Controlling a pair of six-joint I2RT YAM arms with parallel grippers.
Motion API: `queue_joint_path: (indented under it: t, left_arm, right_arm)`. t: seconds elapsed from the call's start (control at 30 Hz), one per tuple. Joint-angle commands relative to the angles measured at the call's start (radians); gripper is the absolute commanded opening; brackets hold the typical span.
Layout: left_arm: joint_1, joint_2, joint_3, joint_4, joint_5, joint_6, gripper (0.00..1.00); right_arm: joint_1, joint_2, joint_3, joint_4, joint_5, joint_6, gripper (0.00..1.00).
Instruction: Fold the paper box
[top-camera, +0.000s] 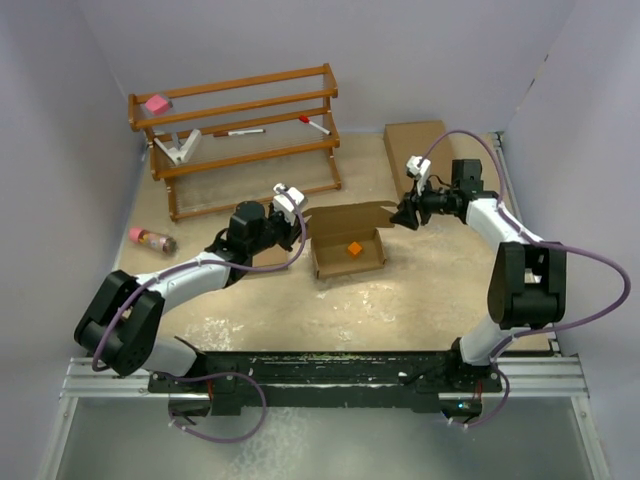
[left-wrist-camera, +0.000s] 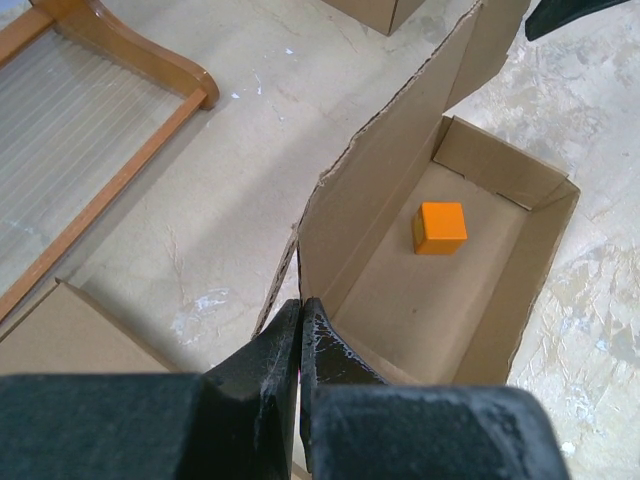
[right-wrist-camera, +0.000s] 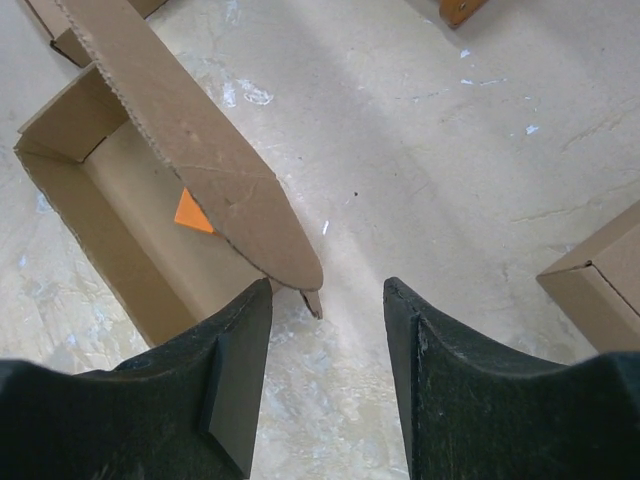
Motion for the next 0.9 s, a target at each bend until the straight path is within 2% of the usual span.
queue_joint_path:
  t: [0.0,0.17,0.57,0.73,0.87]
  left_arm:
    - [0.008,0.005,0.040,0.017,0.026,-0.016,0.04]
    - [0.009,0.007,0.043,0.018,0.026,-0.022,0.04]
    - [0.012,0.014,0.059,0.000,-0.002,-0.071,0.04]
    - [0.012,0.027,0.089,-0.028,-0.049,-0.137,0.04]
    - [0.009,0.033,0.107,-0.034,-0.115,-0.195,0.04]
  right_arm:
    - [0.024,-0.007,0.004,0.037,0.009,0.025,0.52]
    - [0.043,0.001,0.006,0.059,0.009,0.024,0.43]
    - [0.063,-0.025,0.006,0.013,0.026,-0.022,0.10]
    - [0.083,-0.045,0.002,0.036,0.042,-0.003,0.04]
    - [0.132,-0.074,-0.010,0.116,0.119,0.061,0.00]
